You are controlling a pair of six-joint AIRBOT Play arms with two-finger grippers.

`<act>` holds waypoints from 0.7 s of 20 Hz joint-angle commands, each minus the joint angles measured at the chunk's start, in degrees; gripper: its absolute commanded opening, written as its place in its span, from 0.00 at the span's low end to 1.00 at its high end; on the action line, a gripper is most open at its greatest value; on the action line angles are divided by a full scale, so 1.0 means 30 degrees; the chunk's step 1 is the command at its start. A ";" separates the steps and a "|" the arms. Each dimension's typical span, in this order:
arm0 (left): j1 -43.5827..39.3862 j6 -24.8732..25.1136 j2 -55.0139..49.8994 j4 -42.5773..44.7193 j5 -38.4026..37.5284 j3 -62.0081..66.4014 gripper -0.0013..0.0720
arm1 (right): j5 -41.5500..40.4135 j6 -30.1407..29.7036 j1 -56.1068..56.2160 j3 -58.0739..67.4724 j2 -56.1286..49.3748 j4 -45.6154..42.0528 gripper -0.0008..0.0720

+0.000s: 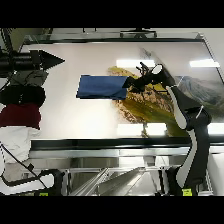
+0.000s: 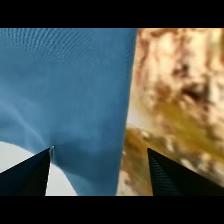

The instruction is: Fold the shirts.

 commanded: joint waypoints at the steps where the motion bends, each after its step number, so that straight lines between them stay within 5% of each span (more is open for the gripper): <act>1: -0.0015 0.0306 0.0007 -0.0015 0.0044 -0.0007 0.04 | -0.1013 -0.0903 0.0590 0.0000 -0.1202 0.2652 0.91; 2: -0.0015 0.0313 0.0007 -0.0015 0.0044 -0.0007 0.04 | -0.1384 -0.1173 0.0772 0.0000 -0.1260 0.2987 0.91; 5: -0.0015 0.0321 0.0007 -0.0007 0.0036 -0.0007 0.04 | -0.2120 -0.2492 0.0882 0.0000 -0.1268 0.4714 0.38; 8: -0.0015 0.0321 0.0007 -0.0007 0.0029 -0.0007 0.04 | -0.2361 -0.3315 0.0597 0.0015 -0.0882 0.6018 0.03; 14: -0.0015 0.0313 0.0007 0.0000 0.0044 -0.0015 0.04 | -0.2499 -0.2404 -0.2936 0.0015 0.2164 0.4663 0.03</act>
